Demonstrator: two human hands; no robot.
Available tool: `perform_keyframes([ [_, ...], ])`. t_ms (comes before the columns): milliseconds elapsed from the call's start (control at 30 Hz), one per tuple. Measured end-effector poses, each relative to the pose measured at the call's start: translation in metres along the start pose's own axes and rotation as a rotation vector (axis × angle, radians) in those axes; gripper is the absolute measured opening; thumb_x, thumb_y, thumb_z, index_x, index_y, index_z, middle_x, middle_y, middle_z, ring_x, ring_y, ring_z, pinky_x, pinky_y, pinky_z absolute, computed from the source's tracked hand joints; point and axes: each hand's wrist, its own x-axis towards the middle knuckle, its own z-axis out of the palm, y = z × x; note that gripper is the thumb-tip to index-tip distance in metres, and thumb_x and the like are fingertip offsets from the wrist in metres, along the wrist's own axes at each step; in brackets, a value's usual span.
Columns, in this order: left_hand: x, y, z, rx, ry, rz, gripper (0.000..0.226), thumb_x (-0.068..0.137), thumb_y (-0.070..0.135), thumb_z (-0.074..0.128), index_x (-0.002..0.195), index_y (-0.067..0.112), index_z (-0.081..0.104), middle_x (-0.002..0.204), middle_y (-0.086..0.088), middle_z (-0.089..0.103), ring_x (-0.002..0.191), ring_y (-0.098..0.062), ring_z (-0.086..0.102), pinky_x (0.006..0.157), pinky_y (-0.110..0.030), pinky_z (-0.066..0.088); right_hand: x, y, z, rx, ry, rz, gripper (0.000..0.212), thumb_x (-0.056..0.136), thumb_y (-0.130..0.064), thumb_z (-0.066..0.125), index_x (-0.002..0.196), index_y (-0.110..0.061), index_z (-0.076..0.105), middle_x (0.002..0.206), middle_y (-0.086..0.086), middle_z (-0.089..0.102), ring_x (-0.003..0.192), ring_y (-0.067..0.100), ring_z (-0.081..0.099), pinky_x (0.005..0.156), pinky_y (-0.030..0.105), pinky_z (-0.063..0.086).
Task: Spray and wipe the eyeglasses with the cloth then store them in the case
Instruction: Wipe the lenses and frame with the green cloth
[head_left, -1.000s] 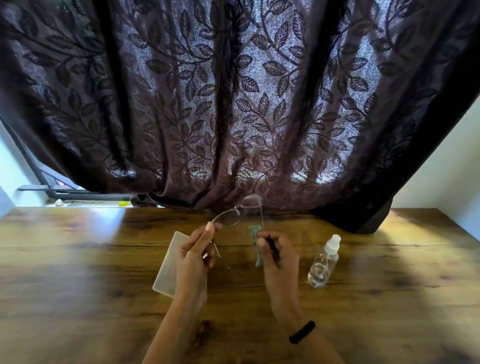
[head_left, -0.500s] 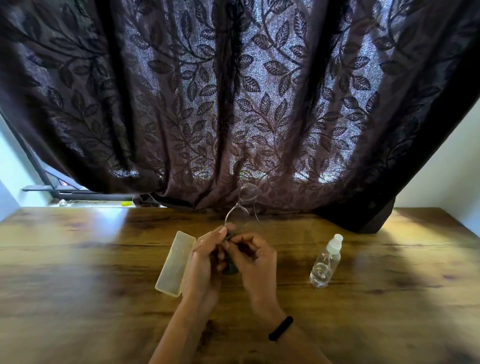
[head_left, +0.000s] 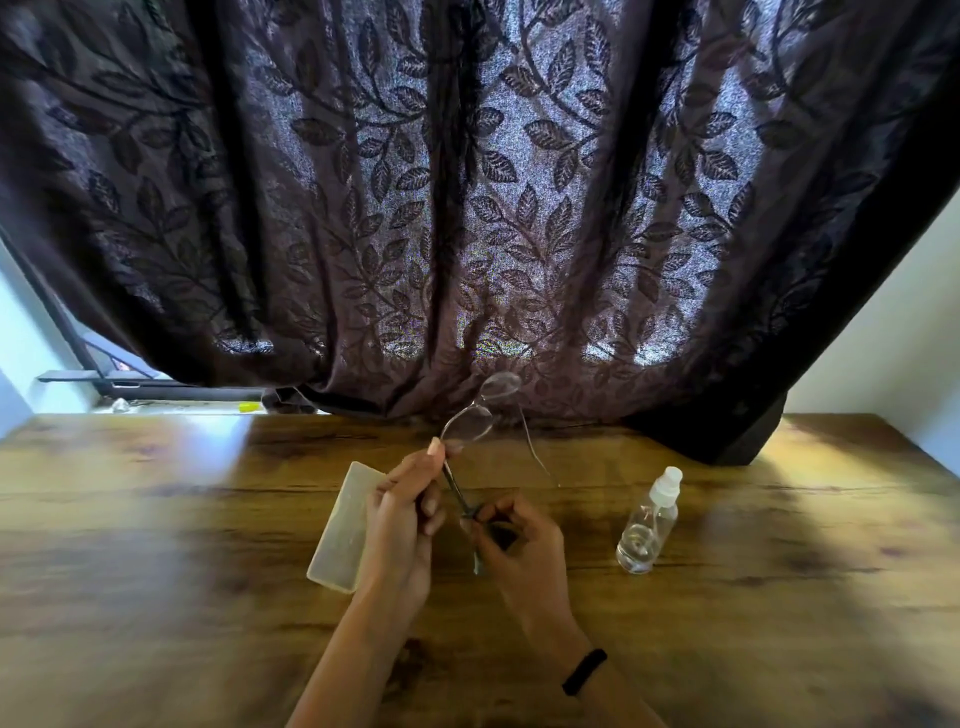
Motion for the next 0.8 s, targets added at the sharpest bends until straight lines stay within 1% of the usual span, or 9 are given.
perform_keyframes([
  [67, -0.001, 0.003, 0.000, -0.016, -0.003, 0.011, 0.016, 0.077, 0.023, 0.061, 0.073, 0.013, 0.072, 0.060, 0.009, 0.060, 0.041, -0.003, 0.035, 0.033, -0.011, 0.025, -0.003, 0.010, -0.005, -0.047, -0.003, -0.005, 0.027, 0.075, -0.010, 0.073, 0.071, -0.032, 0.058, 0.072, -0.017, 0.066, 0.071, 0.001, 0.062, 0.062, 0.010, 0.049],
  [133, -0.002, 0.005, 0.001, -0.049, 0.011, 0.005, 0.016, 0.079, 0.018, 0.059, 0.069, 0.013, 0.072, 0.063, 0.008, 0.066, 0.039, -0.002, 0.035, 0.032, -0.011, 0.025, -0.005, 0.018, -0.012, -0.121, 0.001, -0.016, 0.036, 0.073, -0.010, 0.075, 0.070, -0.041, 0.056, 0.075, -0.024, 0.065, 0.079, -0.002, 0.062, 0.069, 0.009, 0.049],
  [267, -0.004, 0.003, 0.000, -0.029, 0.042, -0.021, 0.015, 0.079, 0.017, 0.058, 0.074, 0.010, 0.070, 0.053, 0.009, 0.062, 0.038, -0.002, 0.035, 0.032, -0.010, 0.024, -0.006, 0.027, -0.024, -0.289, -0.016, -0.047, 0.039, 0.074, -0.016, 0.074, 0.075, -0.047, 0.051, 0.087, -0.019, 0.064, 0.091, 0.010, 0.061, 0.084, 0.032, 0.052],
  [333, -0.004, 0.003, 0.000, -0.032, 0.047, -0.020, 0.015, 0.080, 0.017, 0.057, 0.079, 0.007, 0.067, 0.050, 0.009, 0.060, 0.037, -0.002, 0.034, 0.032, -0.010, 0.023, -0.005, 0.029, -0.031, -0.312, -0.012, -0.042, 0.038, 0.075, -0.015, 0.073, 0.076, -0.045, 0.050, 0.090, -0.014, 0.065, 0.090, 0.013, 0.061, 0.084, 0.038, 0.053],
  [400, -0.003, 0.005, 0.000, -0.050, 0.052, -0.012, 0.016, 0.077, 0.018, 0.058, 0.082, 0.004, 0.065, 0.047, 0.007, 0.059, 0.036, -0.002, 0.034, 0.032, -0.010, 0.023, -0.005, 0.031, -0.036, -0.301, -0.017, -0.011, 0.037, 0.076, -0.014, 0.072, 0.076, -0.043, 0.050, 0.088, -0.010, 0.065, 0.082, 0.015, 0.061, 0.078, 0.041, 0.055],
  [467, -0.001, 0.008, 0.000, -0.052, 0.055, -0.002, 0.017, 0.076, 0.020, 0.058, 0.081, 0.005, 0.066, 0.046, 0.007, 0.058, 0.035, -0.002, 0.034, 0.032, -0.010, 0.023, -0.006, 0.031, -0.039, -0.271, -0.026, 0.019, 0.037, 0.077, -0.011, 0.071, 0.076, -0.041, 0.050, 0.087, -0.008, 0.065, 0.076, 0.013, 0.062, 0.073, 0.037, 0.056],
  [567, -0.001, 0.006, 0.000, -0.039, 0.048, 0.000, 0.019, 0.075, 0.023, 0.059, 0.078, 0.007, 0.067, 0.046, 0.008, 0.057, 0.036, -0.002, 0.034, 0.032, -0.010, 0.022, -0.004, 0.027, -0.037, -0.173, -0.040, 0.046, 0.035, 0.076, -0.007, 0.071, 0.082, -0.036, 0.053, 0.089, -0.005, 0.067, 0.075, 0.009, 0.066, 0.064, 0.024, 0.057],
  [700, -0.006, 0.000, 0.000, -0.029, 0.060, -0.017, 0.023, 0.072, 0.028, 0.060, 0.079, 0.007, 0.068, 0.046, 0.010, 0.054, 0.037, -0.002, 0.034, 0.032, -0.010, 0.023, 0.000, 0.016, -0.027, -0.086, -0.063, -0.008, 0.035, 0.074, -0.004, 0.072, 0.087, -0.031, 0.053, 0.087, -0.012, 0.067, 0.084, -0.001, 0.065, 0.070, 0.011, 0.052],
  [800, -0.005, 0.000, -0.001, -0.021, 0.052, -0.015, 0.023, 0.072, 0.029, 0.060, 0.078, 0.008, 0.068, 0.044, 0.010, 0.053, 0.037, -0.002, 0.034, 0.033, -0.010, 0.023, 0.004, 0.008, -0.024, 0.004, -0.062, -0.031, 0.029, 0.074, -0.003, 0.072, 0.087, -0.023, 0.056, 0.087, -0.021, 0.068, 0.085, 0.001, 0.065, 0.071, 0.012, 0.052],
])
